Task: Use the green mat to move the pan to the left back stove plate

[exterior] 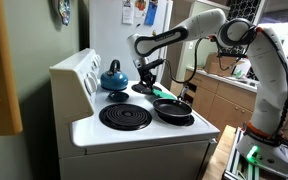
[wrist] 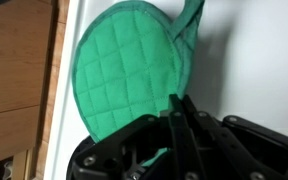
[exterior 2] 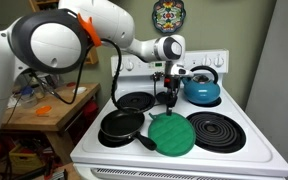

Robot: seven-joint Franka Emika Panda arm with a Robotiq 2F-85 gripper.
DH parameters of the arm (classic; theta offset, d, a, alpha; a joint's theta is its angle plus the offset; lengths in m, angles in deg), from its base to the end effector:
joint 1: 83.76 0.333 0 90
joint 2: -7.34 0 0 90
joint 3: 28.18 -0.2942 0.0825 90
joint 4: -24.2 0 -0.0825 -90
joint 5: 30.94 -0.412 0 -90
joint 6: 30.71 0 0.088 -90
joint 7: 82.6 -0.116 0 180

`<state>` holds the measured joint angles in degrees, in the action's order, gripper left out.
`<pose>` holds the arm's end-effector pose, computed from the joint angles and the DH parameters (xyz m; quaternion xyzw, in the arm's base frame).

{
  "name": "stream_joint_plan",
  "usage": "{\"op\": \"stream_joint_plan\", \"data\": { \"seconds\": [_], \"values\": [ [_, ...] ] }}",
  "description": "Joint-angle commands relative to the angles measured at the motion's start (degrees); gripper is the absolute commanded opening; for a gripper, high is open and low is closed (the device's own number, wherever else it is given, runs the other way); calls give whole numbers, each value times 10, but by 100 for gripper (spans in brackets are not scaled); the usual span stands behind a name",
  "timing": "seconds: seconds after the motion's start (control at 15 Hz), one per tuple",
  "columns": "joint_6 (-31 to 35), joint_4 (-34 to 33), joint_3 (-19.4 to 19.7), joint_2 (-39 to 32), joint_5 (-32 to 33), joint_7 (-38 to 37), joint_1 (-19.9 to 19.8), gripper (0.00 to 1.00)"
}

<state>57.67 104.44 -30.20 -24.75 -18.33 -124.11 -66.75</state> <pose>0.6457 0.1918 0.3188 0.9584 -0.1711 -0.1285 0.1889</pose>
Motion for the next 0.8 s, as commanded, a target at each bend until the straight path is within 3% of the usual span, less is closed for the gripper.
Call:
{"op": "stream_joint_plan", "data": {
  "seconds": [0.0,0.53,0.73],
  "values": [
    [-31,-5,-8,34,29,38,21,1],
    [-47,-28,-59,43,46,219,58,1],
    [-85,-27,-71,41,45,234,76,1]
  ]
}}
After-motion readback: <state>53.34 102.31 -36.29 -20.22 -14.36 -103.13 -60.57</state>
